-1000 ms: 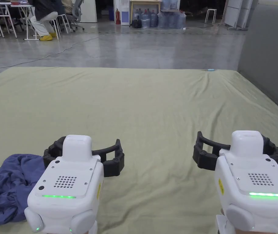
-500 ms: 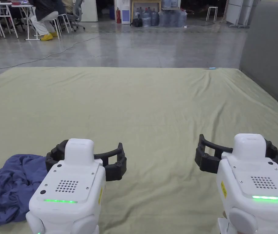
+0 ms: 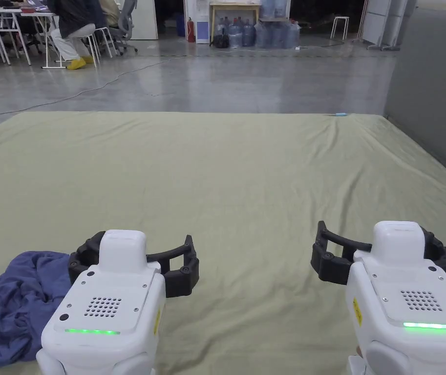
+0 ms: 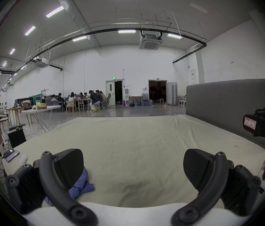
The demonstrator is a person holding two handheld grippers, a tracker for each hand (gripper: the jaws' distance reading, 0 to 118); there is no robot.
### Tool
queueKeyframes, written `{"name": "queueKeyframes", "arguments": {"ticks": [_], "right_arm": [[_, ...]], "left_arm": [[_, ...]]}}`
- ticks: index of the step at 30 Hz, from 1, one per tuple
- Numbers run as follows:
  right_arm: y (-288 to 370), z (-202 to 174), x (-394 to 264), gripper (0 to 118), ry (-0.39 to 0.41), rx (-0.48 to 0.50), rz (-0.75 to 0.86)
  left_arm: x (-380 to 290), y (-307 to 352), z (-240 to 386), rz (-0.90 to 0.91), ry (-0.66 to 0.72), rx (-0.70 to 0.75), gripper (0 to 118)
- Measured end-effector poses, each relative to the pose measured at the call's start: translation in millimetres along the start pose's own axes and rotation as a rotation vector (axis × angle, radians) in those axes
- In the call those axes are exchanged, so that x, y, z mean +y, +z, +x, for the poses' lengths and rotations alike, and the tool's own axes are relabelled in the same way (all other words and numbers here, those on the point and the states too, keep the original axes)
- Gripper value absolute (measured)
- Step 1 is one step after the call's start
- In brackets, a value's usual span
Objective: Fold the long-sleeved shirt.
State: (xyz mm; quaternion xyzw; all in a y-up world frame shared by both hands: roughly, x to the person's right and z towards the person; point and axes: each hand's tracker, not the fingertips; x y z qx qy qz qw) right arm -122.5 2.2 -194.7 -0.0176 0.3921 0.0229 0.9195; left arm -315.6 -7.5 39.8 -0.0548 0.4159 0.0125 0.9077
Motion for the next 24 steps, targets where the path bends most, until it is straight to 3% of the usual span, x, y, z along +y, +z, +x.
{"name": "queueKeyframes", "arguments": {"ticks": [24], "right_arm": [[2.0, -1.6, -0.3, 118, 0.006, 0.005, -0.001]], "left_arm": [[-0.4, 1.8, 4.4, 0.013, -0.018, -0.008, 118]]}}
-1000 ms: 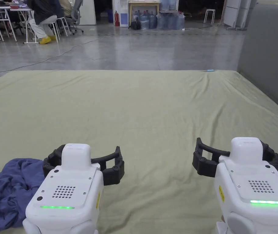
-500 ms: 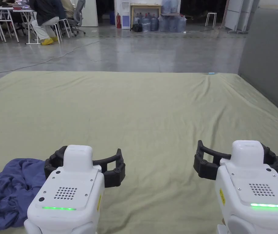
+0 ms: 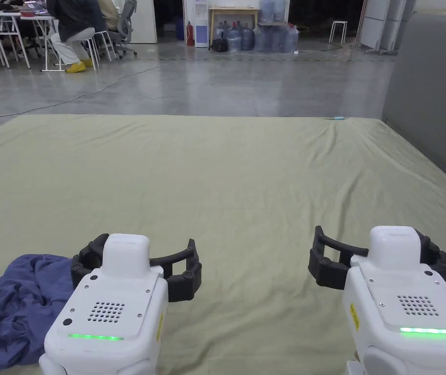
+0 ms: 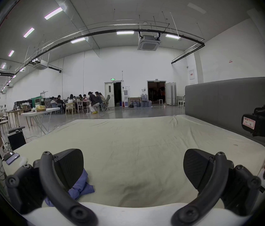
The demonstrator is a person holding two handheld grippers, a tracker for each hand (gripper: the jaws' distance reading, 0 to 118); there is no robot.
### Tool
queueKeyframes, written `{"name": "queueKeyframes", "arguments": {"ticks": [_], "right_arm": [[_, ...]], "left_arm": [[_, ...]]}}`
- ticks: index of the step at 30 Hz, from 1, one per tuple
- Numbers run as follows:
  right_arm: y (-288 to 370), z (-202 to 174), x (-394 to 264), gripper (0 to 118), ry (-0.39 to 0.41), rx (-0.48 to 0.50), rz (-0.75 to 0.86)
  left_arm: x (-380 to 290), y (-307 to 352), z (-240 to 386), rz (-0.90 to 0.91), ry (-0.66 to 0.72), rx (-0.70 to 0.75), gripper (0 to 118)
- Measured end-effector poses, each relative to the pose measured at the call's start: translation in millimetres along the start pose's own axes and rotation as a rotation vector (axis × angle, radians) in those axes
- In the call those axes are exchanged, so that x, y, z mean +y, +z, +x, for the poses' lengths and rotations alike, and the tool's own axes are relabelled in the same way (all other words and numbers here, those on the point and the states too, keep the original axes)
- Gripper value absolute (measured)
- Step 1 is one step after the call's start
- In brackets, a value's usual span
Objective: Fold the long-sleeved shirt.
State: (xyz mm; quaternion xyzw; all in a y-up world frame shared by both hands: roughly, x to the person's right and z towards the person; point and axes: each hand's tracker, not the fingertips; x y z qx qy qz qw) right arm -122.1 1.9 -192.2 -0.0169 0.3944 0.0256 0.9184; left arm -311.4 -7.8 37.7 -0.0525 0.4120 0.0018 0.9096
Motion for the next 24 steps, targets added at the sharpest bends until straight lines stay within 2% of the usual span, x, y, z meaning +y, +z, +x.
{"name": "queueKeyframes", "arguments": {"ticks": [24], "right_arm": [[1.4, 2.0, 1.4, 118, 0.004, -0.008, 0.006]], "left_arm": [[1.2, -0.1, 3.4, 0.02, -0.012, -0.004, 118]]}}
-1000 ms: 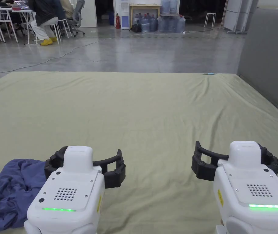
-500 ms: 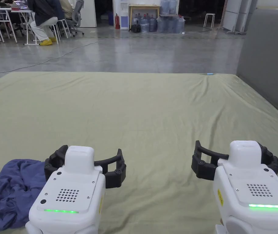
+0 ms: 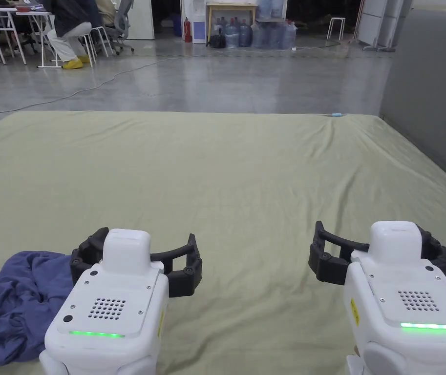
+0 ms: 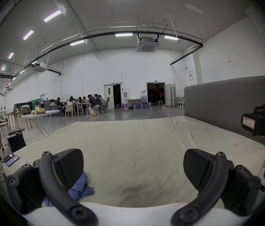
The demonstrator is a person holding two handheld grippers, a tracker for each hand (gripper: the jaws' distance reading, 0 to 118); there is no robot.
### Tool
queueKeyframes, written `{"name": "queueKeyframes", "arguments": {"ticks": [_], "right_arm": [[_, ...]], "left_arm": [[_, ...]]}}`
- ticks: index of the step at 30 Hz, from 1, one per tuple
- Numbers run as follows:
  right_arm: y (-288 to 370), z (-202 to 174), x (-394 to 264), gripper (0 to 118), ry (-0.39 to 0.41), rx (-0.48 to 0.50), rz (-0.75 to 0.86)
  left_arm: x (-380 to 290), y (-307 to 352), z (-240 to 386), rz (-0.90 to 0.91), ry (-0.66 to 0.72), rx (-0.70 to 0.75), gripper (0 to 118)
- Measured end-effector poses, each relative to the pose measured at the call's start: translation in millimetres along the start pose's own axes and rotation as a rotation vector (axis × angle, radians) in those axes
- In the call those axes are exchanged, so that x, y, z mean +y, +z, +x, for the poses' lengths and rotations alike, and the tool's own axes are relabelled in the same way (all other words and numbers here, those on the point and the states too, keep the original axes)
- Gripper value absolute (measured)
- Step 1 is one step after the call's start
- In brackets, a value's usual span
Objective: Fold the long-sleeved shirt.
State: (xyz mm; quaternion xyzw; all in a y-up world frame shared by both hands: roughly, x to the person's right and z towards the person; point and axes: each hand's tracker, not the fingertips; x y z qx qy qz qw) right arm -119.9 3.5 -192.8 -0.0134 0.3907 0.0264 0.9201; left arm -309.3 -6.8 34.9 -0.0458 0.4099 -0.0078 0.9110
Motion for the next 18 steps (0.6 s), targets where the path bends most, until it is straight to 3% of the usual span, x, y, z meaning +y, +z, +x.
{"name": "queueKeyframes", "arguments": {"ticks": [18], "right_arm": [[-0.3, 1.9, 2.9, 118, 0.001, 0.001, 0.009]], "left_arm": [[3.7, -0.3, 4.8, 0.008, 0.004, -0.017, 118]]}}
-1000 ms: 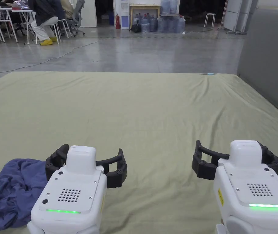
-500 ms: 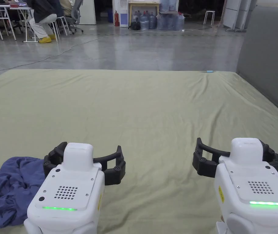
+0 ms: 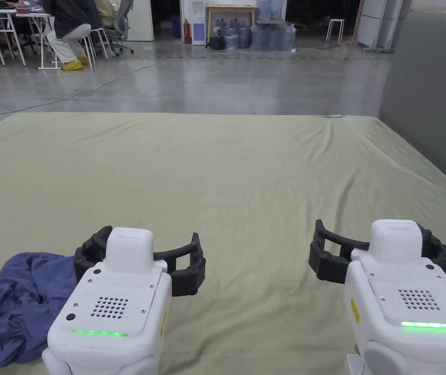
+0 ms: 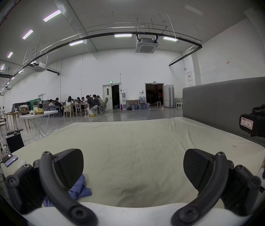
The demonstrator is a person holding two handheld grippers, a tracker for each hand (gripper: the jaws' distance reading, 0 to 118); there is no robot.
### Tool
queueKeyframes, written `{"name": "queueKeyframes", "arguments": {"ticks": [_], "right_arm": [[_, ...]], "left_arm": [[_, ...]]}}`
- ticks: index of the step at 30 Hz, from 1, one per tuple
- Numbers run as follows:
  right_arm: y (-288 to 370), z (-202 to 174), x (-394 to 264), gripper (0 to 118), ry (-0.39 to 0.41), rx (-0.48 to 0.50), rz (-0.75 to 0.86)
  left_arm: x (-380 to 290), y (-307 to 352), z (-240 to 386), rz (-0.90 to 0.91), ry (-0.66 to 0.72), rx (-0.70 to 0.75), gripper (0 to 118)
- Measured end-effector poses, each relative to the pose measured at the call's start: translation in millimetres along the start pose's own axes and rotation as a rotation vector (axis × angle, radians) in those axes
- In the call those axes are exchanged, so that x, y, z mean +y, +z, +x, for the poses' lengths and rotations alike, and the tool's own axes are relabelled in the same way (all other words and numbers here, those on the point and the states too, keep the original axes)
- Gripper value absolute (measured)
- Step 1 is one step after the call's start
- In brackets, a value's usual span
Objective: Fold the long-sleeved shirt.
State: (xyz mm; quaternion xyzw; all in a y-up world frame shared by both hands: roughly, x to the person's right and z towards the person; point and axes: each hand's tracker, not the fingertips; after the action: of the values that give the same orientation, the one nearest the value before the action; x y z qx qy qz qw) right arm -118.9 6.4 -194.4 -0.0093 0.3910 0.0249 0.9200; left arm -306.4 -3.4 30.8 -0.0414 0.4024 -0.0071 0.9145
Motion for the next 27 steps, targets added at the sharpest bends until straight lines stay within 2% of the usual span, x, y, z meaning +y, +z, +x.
{"name": "queueKeyframes", "arguments": {"ticks": [27], "right_arm": [[-0.8, 3.4, -0.2, 116, 0.002, 0.001, -0.006]], "left_arm": [[-0.9, -3.6, 7.0, -0.011, 0.009, 0.007, 117]]}}
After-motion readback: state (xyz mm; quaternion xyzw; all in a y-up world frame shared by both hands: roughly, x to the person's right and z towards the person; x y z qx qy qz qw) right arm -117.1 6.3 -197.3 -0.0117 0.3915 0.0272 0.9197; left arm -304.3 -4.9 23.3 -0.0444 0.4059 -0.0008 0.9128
